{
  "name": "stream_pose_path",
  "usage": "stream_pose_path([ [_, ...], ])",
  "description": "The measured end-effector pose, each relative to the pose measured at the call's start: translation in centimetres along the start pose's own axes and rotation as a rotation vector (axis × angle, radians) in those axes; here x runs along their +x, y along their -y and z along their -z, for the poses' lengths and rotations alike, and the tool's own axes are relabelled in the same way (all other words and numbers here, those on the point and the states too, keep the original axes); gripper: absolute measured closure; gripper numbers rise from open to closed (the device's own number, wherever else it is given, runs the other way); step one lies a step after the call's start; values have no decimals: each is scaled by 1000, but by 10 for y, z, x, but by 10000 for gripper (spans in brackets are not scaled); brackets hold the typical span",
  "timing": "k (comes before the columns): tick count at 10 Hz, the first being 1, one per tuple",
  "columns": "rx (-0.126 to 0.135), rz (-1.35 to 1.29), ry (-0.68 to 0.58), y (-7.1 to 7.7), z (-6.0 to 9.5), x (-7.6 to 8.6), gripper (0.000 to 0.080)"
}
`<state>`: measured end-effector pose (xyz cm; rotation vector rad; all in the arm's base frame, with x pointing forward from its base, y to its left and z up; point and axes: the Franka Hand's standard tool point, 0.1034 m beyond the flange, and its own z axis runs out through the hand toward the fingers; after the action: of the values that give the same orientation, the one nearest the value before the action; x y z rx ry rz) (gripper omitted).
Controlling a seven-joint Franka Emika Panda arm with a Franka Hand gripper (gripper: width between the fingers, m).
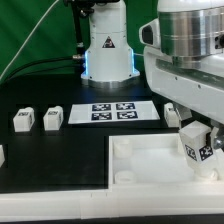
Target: Assemble one leg
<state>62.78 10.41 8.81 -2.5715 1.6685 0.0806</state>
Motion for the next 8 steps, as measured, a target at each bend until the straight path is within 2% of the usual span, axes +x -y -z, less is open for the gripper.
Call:
stream_pose_path([
  [1, -1, 59, 0, 0, 0, 0, 207],
  [2, -2, 106, 1, 0, -1, 0, 207],
  [3, -3, 190, 1, -1, -2, 0, 162],
  [8, -5, 750, 1, -2, -2, 3, 150],
])
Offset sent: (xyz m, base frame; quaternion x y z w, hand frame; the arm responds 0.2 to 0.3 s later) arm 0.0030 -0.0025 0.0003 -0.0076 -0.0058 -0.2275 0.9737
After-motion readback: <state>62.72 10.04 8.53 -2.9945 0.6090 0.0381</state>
